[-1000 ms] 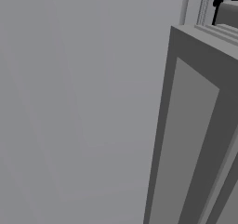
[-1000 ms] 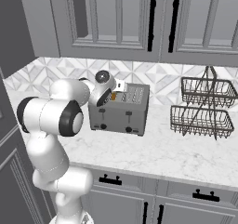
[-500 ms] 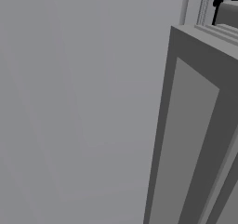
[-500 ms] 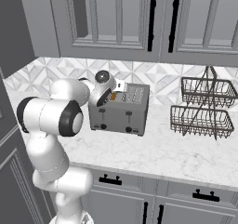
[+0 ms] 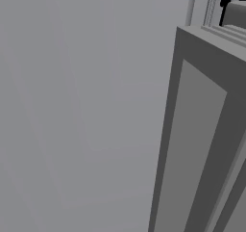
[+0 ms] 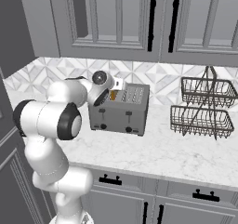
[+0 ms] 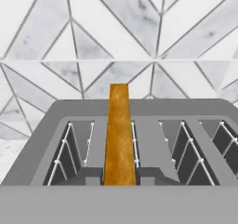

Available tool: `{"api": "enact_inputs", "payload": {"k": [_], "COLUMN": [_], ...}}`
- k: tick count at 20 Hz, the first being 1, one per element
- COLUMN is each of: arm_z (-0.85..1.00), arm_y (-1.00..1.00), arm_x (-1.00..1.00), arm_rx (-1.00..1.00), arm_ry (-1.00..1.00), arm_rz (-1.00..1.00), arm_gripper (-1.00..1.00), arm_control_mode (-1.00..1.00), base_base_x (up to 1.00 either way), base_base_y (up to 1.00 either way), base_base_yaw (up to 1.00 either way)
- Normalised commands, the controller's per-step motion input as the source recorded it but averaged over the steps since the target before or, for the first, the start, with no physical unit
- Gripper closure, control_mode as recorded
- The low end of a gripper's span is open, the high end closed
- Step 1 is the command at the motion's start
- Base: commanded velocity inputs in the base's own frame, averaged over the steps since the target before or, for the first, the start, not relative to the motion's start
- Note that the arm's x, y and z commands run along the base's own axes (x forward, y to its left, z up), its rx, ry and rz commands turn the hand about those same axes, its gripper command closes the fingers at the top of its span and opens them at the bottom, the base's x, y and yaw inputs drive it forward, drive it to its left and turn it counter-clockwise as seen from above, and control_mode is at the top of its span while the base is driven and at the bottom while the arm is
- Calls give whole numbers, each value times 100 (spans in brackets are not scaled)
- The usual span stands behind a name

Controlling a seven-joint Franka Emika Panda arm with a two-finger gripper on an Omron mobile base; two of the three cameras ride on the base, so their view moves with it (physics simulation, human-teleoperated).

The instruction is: Start the toaster. Once the lever pops up, take the bread to the plate on the dining counter.

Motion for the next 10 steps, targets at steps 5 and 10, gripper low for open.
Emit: {"api": "enact_inputs", "payload": {"k": [5,10], "arm_z": [37,44], "arm_y": [-1,0], "arm_x": [-10,-22], "arm_rx": [0,0], "arm_ry": [-7,-2], "arm_rz": [-1,-3], "arm_gripper": [100,100], "arm_control_mode": [-100,-100], "base_base_x": [0,0], "base_base_y": [0,0], "base_base_yaw": [0,0]}}
